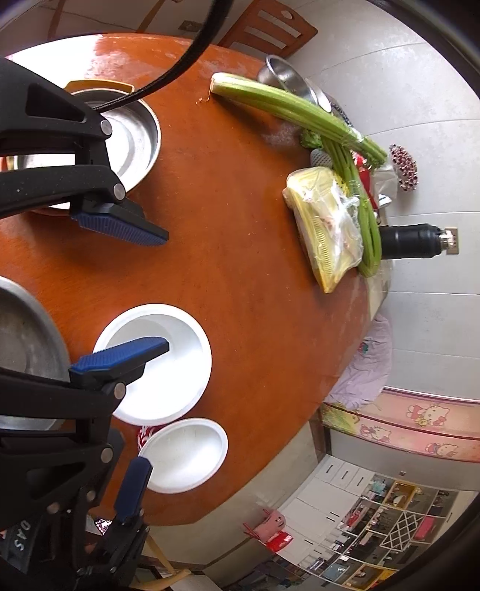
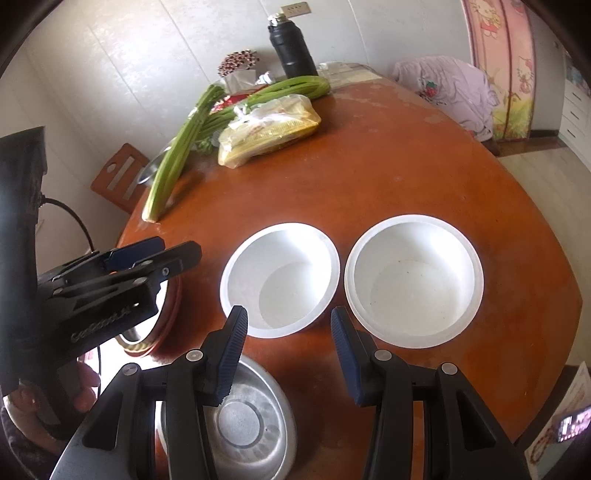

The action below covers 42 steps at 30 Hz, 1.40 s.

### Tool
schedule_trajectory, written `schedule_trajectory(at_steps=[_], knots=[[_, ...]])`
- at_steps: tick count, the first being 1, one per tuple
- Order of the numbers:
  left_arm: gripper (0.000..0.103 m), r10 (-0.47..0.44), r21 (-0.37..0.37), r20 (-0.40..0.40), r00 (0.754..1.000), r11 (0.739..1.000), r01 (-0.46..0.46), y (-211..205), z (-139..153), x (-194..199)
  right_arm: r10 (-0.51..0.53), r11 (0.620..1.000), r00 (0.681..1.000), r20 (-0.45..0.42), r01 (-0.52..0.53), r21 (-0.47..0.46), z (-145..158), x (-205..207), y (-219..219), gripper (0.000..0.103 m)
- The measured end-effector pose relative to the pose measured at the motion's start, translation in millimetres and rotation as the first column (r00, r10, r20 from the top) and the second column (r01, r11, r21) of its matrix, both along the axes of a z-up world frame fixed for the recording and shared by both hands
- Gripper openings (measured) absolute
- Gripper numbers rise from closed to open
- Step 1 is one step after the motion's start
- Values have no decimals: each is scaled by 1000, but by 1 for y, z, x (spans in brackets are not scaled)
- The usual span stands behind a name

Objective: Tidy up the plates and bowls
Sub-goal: 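Lower the steel bowl onto the table and open the left gripper, then grasp the larger white printed bowl rim with the left gripper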

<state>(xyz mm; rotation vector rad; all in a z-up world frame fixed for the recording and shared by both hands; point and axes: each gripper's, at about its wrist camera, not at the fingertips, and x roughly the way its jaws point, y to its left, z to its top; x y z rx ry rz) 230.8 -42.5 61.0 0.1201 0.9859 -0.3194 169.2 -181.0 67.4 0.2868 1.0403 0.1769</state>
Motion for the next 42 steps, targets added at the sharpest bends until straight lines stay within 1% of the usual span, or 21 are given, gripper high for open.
schedule_trajectory(at_steps=[6, 15, 18, 28, 33, 34, 35, 36, 37, 40, 42], knots=[[51, -51, 1, -49, 997, 999, 51, -10, -18, 15, -45, 999, 998, -45, 46, 12, -14, 6, 1, 49], [51, -85, 20, -99, 991, 996, 87, -24, -42, 30, -63, 998, 994, -91, 65, 15, -33, 15, 5, 49], [51, -95, 17, -116, 989, 995, 98, -27, -48, 33, -67, 998, 993, -98, 69, 13, -36, 19, 5, 49], [51, -87, 10, -166, 982, 996, 90, -28, -63, 42, -50, 999, 993, -110, 50, 3, -46, 32, 11, 49], [51, -104, 4, -186, 977, 994, 106, -32, -70, 44, -28, 999, 995, -91, 27, -17, -48, 35, 15, 46], [48, -109, -6, -189, 976, 994, 109, -33, -70, 44, -26, 999, 996, -89, 24, -24, -49, 35, 16, 46], [42, -115, -17, -193, 975, 993, 114, -33, -70, 44, -22, 999, 996, -85, 20, -27, -49, 34, 16, 45], [40, -121, -24, -197, 973, 993, 118, -34, -71, 45, -16, 999, 997, -80, 13, -29, -49, 35, 17, 45], [36, -125, -23, -198, 972, 992, 123, -35, -72, 44, -11, 999, 997, -78, 8, -38, -49, 36, 19, 45], [34, -124, 9, -190, 974, 992, 128, -38, -73, 44, 4, 997, 998, -62, -8, -73, -49, 36, 22, 45], [33, -122, 11, -187, 975, 992, 126, -38, -72, 43, 10, 996, 998, -58, -15, -89, -49, 37, 24, 45]])
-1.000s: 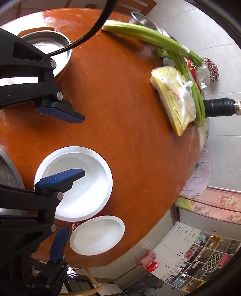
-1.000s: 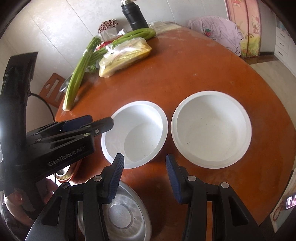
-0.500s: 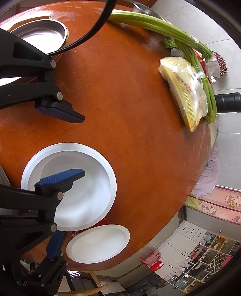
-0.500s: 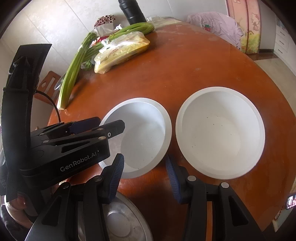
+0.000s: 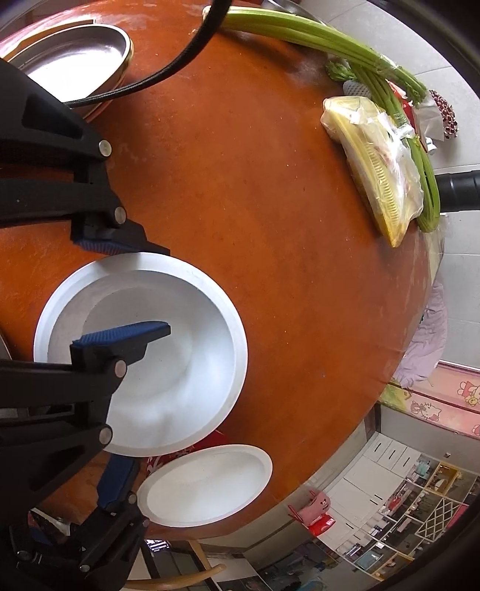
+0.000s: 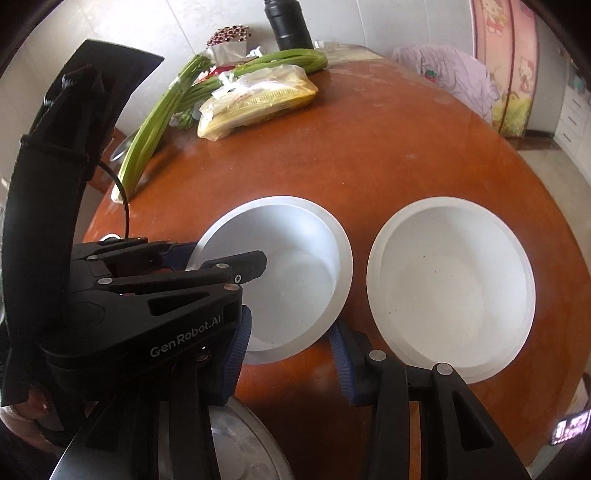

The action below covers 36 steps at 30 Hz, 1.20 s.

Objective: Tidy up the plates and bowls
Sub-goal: 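Grasp the larger white printed bowl rim with the left gripper, then lift the white bowl with the left gripper over the steel bowl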

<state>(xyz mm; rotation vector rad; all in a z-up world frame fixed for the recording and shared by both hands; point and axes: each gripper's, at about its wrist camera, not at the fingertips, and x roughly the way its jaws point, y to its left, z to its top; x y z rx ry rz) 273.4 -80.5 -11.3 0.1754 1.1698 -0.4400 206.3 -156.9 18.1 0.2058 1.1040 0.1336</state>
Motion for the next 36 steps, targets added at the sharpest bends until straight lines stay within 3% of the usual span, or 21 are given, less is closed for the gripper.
schedule_trajectory(at_steps=[12, 36], knots=[[33, 8, 12, 39, 999, 1000, -8, 2, 15, -11, 30, 1000, 999, 27, -30, -5, 5, -1, 0, 45], [33, 61, -38, 173, 983, 998, -55, 24, 71, -66, 136, 990, 976, 168, -128, -58, 59, -49, 19, 45]])
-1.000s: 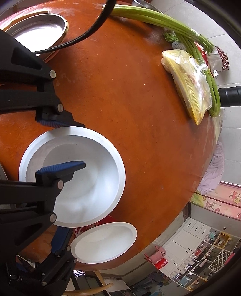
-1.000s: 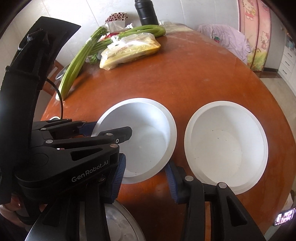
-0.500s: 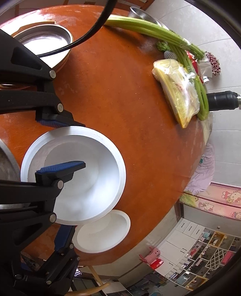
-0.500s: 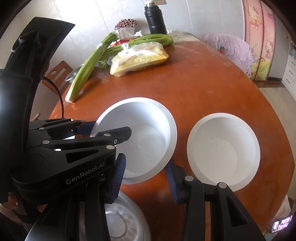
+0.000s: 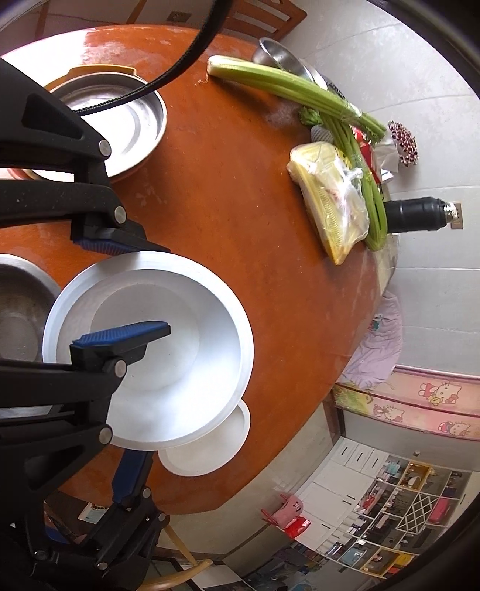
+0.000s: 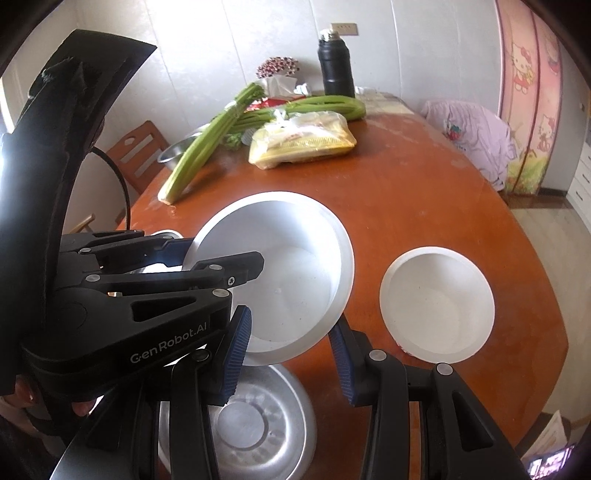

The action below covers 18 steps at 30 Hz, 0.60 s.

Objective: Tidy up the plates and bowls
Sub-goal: 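Lift the white bowl with the left gripper over the steel bowl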

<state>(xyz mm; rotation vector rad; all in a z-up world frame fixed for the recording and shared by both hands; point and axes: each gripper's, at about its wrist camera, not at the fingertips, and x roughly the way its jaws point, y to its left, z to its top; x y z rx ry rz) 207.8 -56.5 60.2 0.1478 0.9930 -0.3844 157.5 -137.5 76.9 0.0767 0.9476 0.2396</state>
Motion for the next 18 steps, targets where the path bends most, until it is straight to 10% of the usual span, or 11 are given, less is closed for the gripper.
schedule_trajectory(at_steps=[18], knots=[[33, 44, -11, 56, 997, 999, -44, 17, 19, -58, 86, 996, 995, 59, -85, -30, 17, -49, 16, 45]])
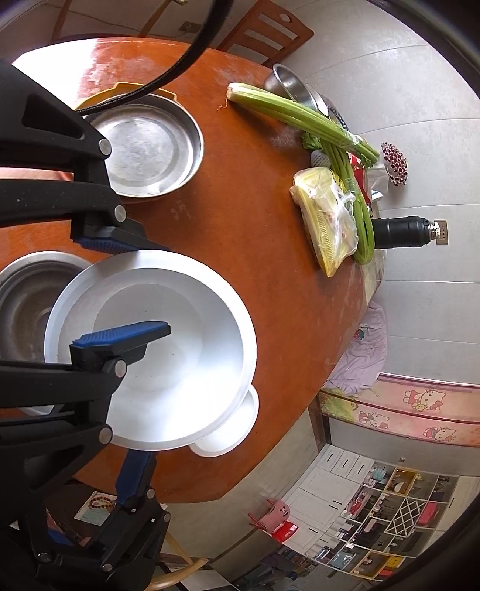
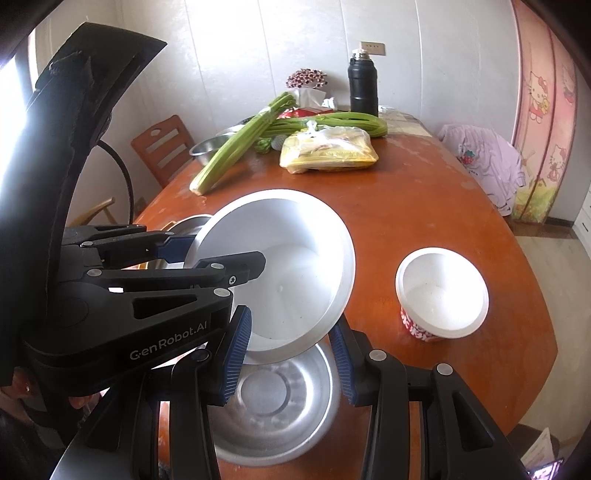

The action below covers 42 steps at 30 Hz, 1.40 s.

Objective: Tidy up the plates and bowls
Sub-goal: 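Lift the white bowl with the left gripper over the steel bowl, then lower the large white bowl into the deep steel bowl with the left gripper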

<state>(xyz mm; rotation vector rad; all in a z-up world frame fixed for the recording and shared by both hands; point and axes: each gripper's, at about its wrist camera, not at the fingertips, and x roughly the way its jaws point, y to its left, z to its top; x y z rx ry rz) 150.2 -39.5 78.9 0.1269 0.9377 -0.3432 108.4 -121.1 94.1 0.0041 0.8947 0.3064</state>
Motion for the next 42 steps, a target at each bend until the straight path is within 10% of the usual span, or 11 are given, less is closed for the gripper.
schedule_trajectory(at_steps=[42], knots=[[33, 60, 6, -107, 992, 998, -60, 8, -63, -52, 121, 991, 985, -122, -126, -38, -48, -37, 9, 45]])
